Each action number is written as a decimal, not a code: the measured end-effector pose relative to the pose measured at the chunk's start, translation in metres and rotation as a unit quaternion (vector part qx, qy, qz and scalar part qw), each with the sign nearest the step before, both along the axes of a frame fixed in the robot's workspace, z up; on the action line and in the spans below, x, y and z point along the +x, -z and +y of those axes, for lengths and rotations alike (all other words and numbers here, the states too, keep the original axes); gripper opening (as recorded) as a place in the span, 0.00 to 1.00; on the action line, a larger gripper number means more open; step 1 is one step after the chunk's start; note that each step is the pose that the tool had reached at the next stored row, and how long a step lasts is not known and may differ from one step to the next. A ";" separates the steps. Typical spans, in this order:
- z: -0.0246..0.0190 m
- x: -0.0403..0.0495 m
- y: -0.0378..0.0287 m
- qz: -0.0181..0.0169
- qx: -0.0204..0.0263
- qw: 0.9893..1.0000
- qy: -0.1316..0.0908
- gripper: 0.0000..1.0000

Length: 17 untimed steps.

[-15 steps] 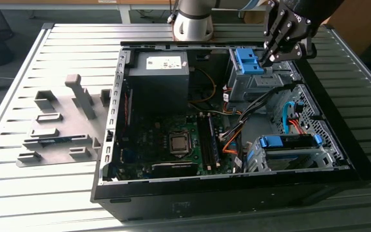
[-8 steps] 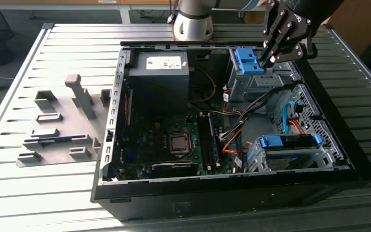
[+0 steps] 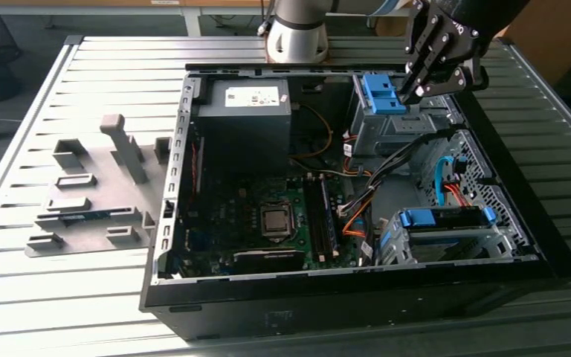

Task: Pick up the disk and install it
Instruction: 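Insert the second disk wire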

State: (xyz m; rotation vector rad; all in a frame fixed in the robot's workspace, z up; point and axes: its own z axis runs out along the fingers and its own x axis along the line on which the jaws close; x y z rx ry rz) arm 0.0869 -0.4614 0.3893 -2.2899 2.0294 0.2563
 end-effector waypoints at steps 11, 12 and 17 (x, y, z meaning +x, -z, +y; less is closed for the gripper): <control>0.0000 0.0000 0.0000 0.000 0.000 1.000 0.000 0.11; 0.0000 -0.0001 0.0000 0.000 0.000 1.000 0.000 0.11; 0.0000 -0.0001 0.0000 -0.001 0.000 1.000 0.000 0.11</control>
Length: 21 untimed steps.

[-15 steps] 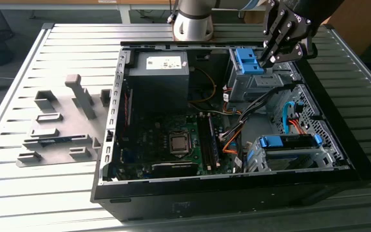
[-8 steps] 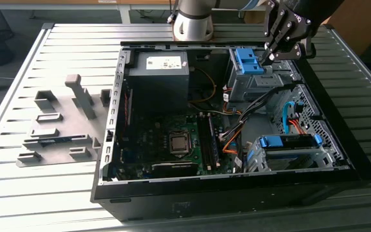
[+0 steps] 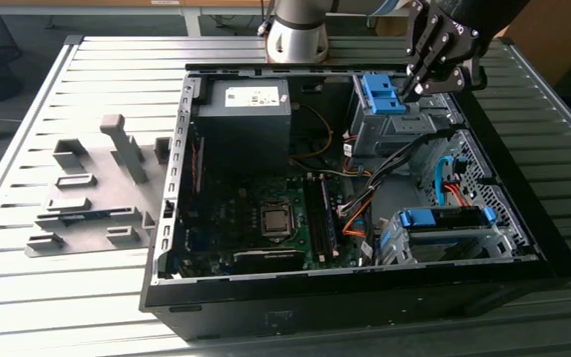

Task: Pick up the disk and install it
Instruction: 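Insert the second disk wire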

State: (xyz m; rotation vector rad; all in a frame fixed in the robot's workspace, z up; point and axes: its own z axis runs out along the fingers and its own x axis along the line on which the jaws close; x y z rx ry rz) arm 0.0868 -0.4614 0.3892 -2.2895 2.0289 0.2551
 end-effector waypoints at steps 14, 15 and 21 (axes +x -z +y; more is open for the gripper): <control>0.0000 -0.0001 0.0000 0.000 0.000 1.000 0.000 0.30; 0.0000 0.0000 0.0000 -0.001 0.000 1.000 0.000 0.30; 0.0000 -0.0001 -0.0036 -0.009 -0.002 1.000 0.000 0.30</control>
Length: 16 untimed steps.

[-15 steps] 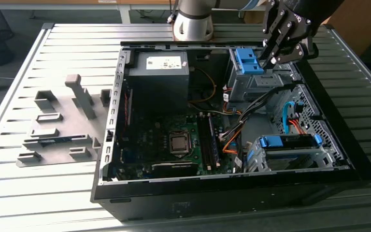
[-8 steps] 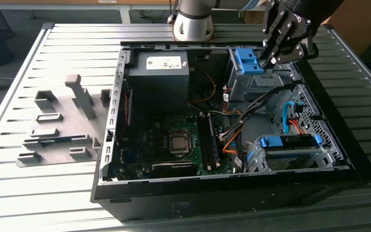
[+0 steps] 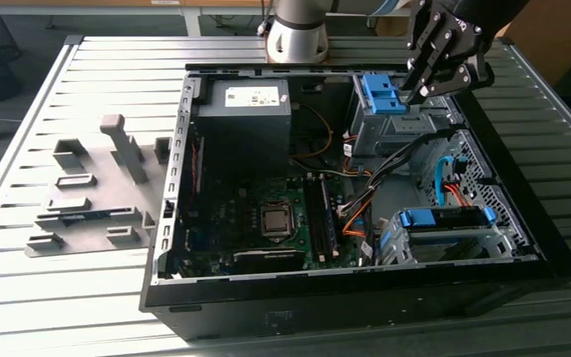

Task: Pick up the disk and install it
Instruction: 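Insert the second disk wire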

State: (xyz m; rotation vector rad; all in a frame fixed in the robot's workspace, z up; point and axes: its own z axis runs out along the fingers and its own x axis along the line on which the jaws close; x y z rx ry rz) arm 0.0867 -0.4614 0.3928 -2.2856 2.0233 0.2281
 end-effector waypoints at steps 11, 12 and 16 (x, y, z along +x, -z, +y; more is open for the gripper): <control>0.0000 0.0000 0.0001 -0.008 -0.003 0.998 0.060 0.30; -0.0001 0.0000 0.0001 -0.009 -0.003 0.998 0.066 0.30; -0.0001 0.0001 0.0000 -0.010 -0.004 0.996 0.088 0.30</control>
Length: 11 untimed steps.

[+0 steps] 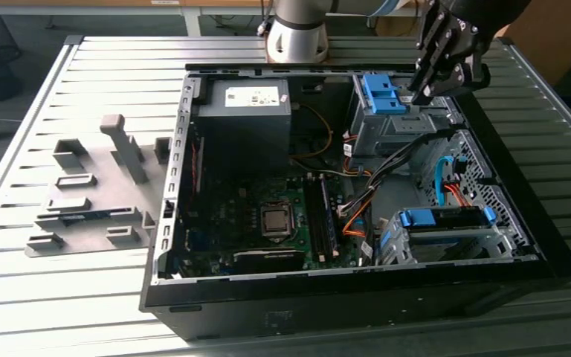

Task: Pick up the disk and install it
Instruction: 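Insert the second disk wire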

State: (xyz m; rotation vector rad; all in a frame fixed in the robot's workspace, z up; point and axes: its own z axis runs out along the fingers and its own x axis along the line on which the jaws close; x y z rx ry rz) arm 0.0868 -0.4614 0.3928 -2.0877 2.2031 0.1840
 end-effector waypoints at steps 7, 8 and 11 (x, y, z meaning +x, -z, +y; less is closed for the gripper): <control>0.0000 0.0000 0.0000 0.000 0.000 1.000 0.004 0.30; 0.0000 0.0000 0.0001 0.000 0.000 1.000 0.004 0.30; 0.0001 0.0000 0.0001 0.000 -0.004 1.000 0.004 0.30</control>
